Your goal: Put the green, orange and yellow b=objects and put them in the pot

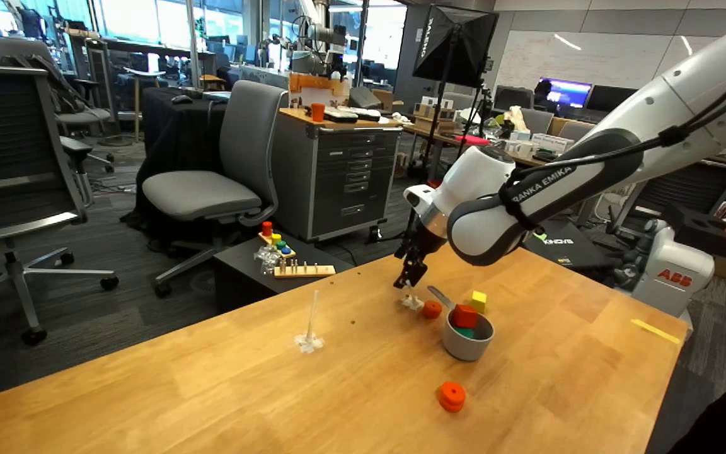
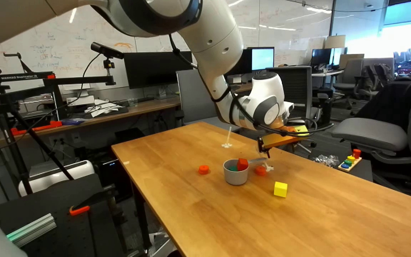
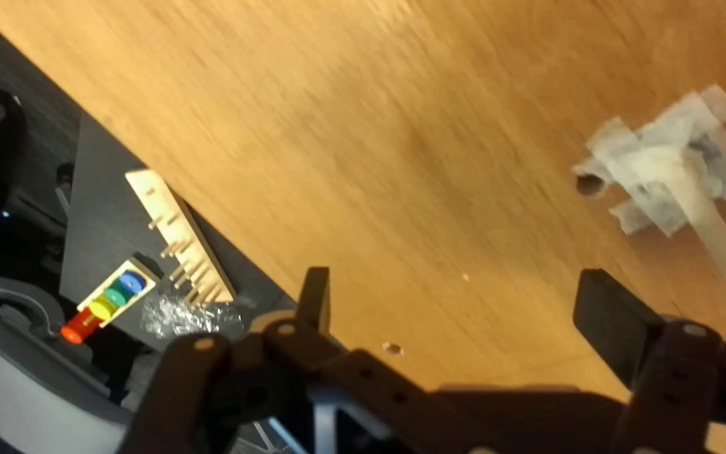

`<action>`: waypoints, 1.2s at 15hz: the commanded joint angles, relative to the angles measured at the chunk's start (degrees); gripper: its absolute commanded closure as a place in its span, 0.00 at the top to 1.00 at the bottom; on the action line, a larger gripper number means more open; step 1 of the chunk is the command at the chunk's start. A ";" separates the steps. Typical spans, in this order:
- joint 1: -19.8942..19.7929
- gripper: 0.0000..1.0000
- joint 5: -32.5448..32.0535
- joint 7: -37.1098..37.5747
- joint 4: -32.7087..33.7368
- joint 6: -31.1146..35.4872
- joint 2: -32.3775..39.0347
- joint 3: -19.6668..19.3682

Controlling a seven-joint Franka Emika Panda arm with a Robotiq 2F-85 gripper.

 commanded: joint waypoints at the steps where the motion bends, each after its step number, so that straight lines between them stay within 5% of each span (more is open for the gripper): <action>1: -1.69 1.00 -3.43 0.05 -13.40 7.85 -8.76 2.89; 12: 0.60 1.00 -8.48 10.32 -41.93 21.32 -31.51 -1.20; 13: -0.05 1.00 -9.29 9.24 -33.26 18.89 -23.92 0.50; 18: 0.03 1.00 -9.43 10.74 -39.94 19.73 -29.92 -0.67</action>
